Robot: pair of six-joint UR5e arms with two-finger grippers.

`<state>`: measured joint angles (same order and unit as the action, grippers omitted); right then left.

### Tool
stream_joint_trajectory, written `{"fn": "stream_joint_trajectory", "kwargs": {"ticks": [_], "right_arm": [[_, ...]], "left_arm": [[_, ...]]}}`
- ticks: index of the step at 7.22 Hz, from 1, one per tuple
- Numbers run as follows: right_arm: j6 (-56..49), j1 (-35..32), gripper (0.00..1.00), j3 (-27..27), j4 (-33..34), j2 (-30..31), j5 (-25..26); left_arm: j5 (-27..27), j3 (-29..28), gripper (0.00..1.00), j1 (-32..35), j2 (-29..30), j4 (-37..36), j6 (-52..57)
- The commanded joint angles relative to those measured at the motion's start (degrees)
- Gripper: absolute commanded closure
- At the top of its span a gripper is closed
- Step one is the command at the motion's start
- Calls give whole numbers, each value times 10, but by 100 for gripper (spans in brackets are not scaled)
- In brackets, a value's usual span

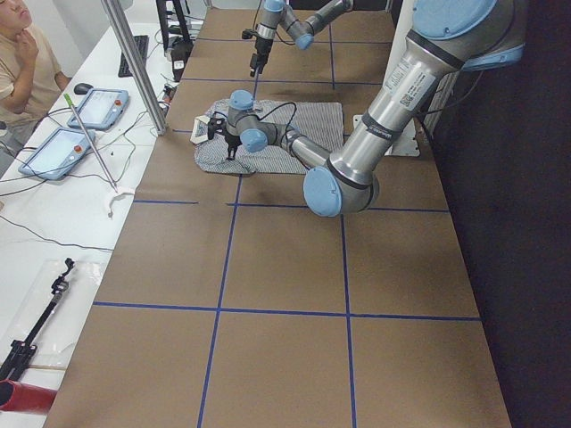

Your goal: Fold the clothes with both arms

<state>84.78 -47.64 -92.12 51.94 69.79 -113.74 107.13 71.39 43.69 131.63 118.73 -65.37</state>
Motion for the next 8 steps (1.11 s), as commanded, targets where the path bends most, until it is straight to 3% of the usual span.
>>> {"fn": "stream_joint_trajectory", "kwargs": {"ticks": [1,2,3,4,7,8], "right_arm": [[0,0,0,0,0,2,0],[0,0,0,2,0,2,1],[0,1,0,2,0,2,1],[0,1,0,2,0,1,2],[11,6,0,-10,0,1,3],[99,44,0,-57,3,18,26]], "left_arm": [[-18,-80,100,-6,62,11,-25],[-23,-83,100,-6,61,24,-26],[-23,-78,35,-7,58,27,-27],[-22,-54,20,-10,53,29,-40],[-18,150,16,-49,-64,34,-90],[-17,214,16,-62,-106,33,-100]]}}
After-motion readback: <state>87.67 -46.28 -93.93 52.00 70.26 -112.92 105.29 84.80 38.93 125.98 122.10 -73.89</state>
